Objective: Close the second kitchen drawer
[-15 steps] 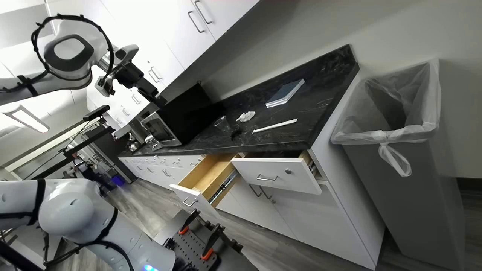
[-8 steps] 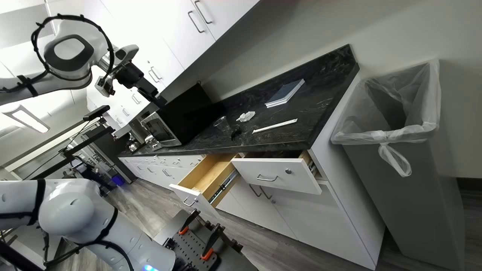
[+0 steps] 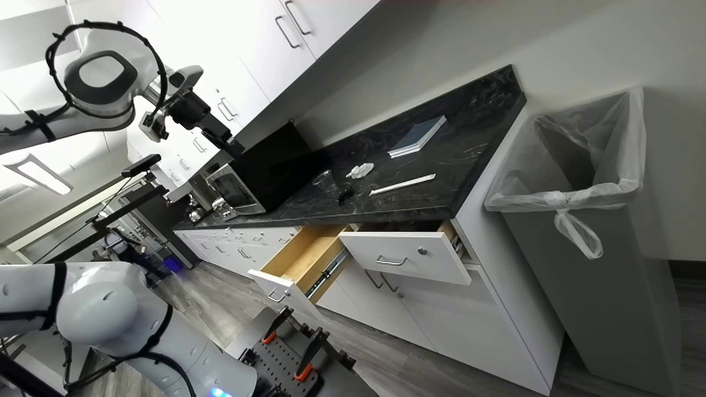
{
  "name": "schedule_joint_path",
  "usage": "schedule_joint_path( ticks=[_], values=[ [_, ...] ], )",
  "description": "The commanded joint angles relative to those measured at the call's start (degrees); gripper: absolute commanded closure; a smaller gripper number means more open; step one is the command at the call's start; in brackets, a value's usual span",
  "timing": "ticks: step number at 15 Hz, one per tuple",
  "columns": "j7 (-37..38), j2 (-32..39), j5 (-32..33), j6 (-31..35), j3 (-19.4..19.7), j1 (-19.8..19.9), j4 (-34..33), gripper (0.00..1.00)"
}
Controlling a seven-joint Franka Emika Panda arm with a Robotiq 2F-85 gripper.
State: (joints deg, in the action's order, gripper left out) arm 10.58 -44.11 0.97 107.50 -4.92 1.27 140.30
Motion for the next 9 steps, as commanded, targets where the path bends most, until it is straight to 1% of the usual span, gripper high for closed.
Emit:
schedule_joint_path(
  ticks=[1, 3, 5, 7, 8, 9],
  values=[
    [-0.5, 0.0, 0.1, -0.1, 0.0, -0.3, -0.1, 0.0],
    [-1.6, -0.7, 0.0, -0.1, -1.0, -2.2, -0.4, 0.0],
    [-1.5, -1.6, 0.0, -0.1, -1.9, -3.1, -0.4, 0.0],
    [-4.4, -2.2, -0.6, 0.1, -2.9, -5.9, -1.2, 0.0],
    [-6.1, -2.3, -0.7, -0.8, -4.2, -7.9, -1.8, 0.0],
    [-6.2, -2.3, -0.9, -2.0, -6.1, -9.5, -2.5, 0.0]
  ],
)
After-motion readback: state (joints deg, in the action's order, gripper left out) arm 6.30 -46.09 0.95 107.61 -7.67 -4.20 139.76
